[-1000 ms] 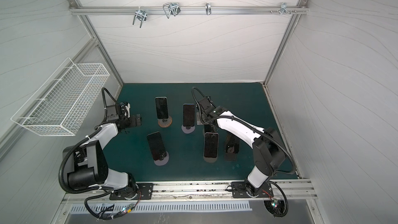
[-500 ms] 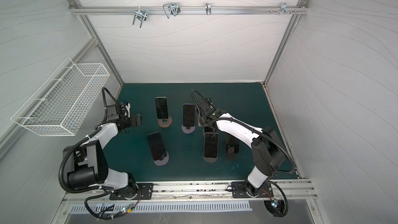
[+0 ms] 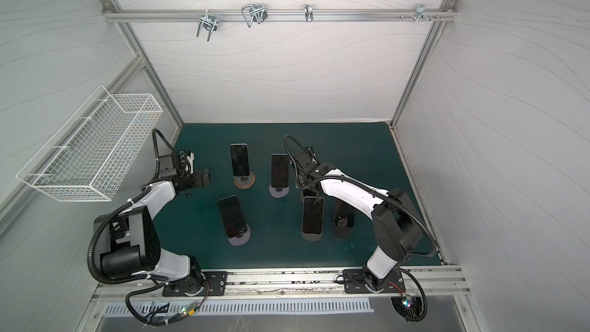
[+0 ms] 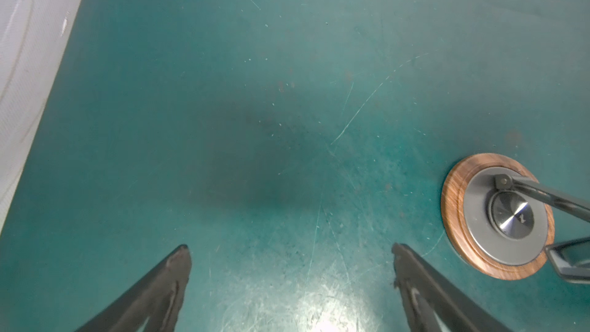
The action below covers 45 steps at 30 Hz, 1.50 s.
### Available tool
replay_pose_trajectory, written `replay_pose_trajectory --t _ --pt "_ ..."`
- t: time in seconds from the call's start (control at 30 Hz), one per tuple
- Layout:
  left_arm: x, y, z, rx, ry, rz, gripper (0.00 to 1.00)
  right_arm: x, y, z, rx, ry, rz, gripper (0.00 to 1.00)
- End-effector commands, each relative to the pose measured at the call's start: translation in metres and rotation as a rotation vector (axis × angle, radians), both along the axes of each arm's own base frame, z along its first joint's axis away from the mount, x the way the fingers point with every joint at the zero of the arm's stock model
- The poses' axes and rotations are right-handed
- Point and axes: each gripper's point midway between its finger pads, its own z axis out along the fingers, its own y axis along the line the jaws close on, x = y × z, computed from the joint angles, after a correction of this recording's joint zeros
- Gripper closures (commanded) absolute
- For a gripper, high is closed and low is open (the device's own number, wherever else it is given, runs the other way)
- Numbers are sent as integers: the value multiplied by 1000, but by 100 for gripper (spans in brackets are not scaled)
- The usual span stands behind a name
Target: Remove the phone from the phone stand
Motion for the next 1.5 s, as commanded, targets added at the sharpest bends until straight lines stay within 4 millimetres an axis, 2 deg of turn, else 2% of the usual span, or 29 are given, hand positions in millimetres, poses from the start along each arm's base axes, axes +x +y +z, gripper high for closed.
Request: replay_pose_trajectory --t 0.0,0.3,0.5,1.0,1.2,1.47 --pt "13 0 15 18 -43 -22 0 0 2 14 27 -38 -1 31" --pt "12 1 15 20 -45 -15 0 0 1 24 40 -51 -2 32" --pt "12 1 14 19 -41 -15 0 -1 2 39 59 -65 9 32" --pt "12 -1 14 17 -40 -29 0 -4 5 92 148 -135 40 34" --pt "10 -1 17 23 -59 -24 0 -7 10 122 233 -182 71 35" --pt "10 -1 17 23 -59 -24 0 1 -2 135 273 -161 54 35"
